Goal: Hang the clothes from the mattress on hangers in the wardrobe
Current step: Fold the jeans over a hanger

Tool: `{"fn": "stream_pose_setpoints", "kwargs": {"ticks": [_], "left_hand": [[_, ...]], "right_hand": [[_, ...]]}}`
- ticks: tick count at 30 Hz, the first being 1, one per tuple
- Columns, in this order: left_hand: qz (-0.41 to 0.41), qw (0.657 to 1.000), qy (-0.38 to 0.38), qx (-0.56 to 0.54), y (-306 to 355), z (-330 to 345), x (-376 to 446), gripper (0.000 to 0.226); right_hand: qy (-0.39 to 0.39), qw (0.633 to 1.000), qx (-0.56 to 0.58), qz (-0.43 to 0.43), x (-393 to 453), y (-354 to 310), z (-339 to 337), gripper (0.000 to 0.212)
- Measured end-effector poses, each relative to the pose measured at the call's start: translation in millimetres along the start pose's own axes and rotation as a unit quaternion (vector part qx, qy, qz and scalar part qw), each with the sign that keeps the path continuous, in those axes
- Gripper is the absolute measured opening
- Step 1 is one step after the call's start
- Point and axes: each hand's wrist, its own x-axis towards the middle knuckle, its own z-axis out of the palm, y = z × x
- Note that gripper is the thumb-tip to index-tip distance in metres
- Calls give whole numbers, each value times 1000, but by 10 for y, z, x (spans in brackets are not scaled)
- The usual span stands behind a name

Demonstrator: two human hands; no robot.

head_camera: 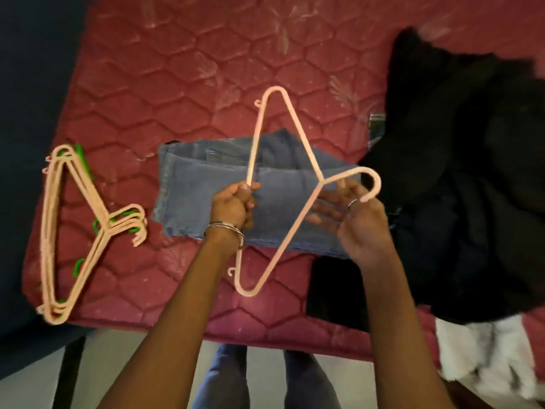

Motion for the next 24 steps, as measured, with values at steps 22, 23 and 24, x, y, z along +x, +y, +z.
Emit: {"fn": "stream_pose_setpoints", "kwargs": {"ticks": [22, 23, 24], "left_hand": [[315, 890, 79, 319, -50, 1045, -235, 59], [421, 828, 119, 351, 125, 1012, -248, 72], [500, 772, 130, 372, 307, 995, -250, 80]], "right_hand": [[111, 935, -178, -285, -89, -1055, -1131, 9], [69, 926, -220, -300, -82, -1162, -1083, 8], [21, 917, -258, -305, -62, -1257, -1025, 8]]}}
